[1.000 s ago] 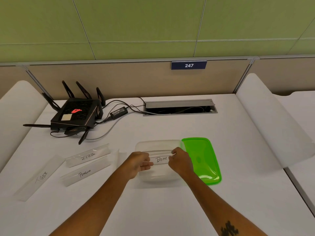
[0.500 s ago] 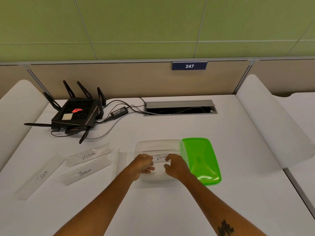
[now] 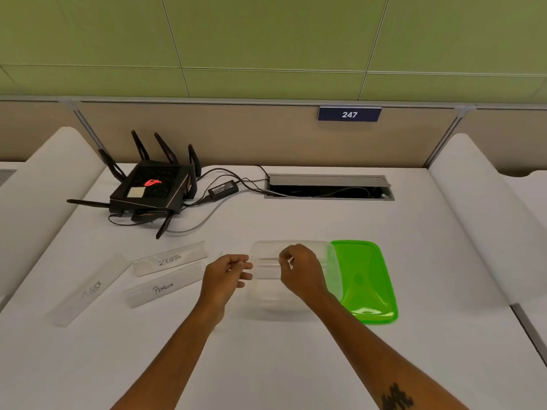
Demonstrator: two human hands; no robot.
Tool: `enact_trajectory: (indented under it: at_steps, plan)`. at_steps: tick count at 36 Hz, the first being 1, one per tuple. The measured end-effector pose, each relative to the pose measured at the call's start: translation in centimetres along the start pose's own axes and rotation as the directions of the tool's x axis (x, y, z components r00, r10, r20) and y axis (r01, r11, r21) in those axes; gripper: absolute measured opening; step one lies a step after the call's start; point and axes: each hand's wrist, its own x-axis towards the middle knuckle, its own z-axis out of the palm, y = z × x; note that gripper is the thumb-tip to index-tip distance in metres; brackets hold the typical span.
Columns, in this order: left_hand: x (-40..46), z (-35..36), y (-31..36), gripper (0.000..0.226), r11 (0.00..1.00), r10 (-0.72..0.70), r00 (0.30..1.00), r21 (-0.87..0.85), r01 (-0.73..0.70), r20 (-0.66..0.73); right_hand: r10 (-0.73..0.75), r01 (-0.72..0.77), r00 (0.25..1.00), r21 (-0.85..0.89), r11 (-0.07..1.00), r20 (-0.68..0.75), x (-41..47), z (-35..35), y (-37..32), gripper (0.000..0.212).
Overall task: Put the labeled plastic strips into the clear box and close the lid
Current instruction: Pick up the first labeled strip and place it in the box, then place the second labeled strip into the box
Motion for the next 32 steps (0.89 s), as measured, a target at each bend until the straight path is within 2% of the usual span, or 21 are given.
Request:
enact_trajectory:
  at_steps: [4,8,12,16,20,26,32]
  plan:
    - [-0.6,-3.7,-1.9,0.02,0.994,-0.034,0.989,-0.107,0.018,-0.145,-0.084,0.082,0.996,0.073,0.994,0.025,0.8,0.8,-2.9,0.009]
    - [-1.1,-7.4,-4.7,0.018,0.977,-0.138,0.962,-0.192,0.093,-0.235,-0.159,0.151,0.984,0.098,0.984,0.085,1.6,2.2,-5.8,0.012]
    - [-1.6,-10.0,-7.2,0.016,0.97,-0.199,0.949,-0.189,0.155,-0.245,-0.181,0.168,0.969,0.092,0.982,0.167,2.0,4.0,-8.6,0.019]
    - [-1.4,-11.6,-8.6,0.017,0.977,-0.203,0.952,-0.108,0.182,-0.23,-0.15,0.138,0.955,0.064,0.988,0.255,1.3,6.1,-10.5,0.024]
    - [-0.1,-12.6,-9.1,0.014,0.987,-0.162,0.966,-0.015,0.162,-0.2,-0.053,0.039,0.943,0.049,0.998,0.328,-0.6,7.8,-11.5,0.024]
    - [3.9,-13.1,-8.2,0.013,0.975,-0.028,0.99,0.216,0.058,-0.136,0.179,-0.211,0.9,0.038,0.977,0.397,-4.4,10.0,-11.6,0.024]
    - [6.9,-11.5,-6.1,0.018,0.89,0.09,0.996,0.45,-0.077,-0.007,0.379,-0.448,0.787,0.027,0.894,0.487,-8.3,10.5,-10.4,0.025]
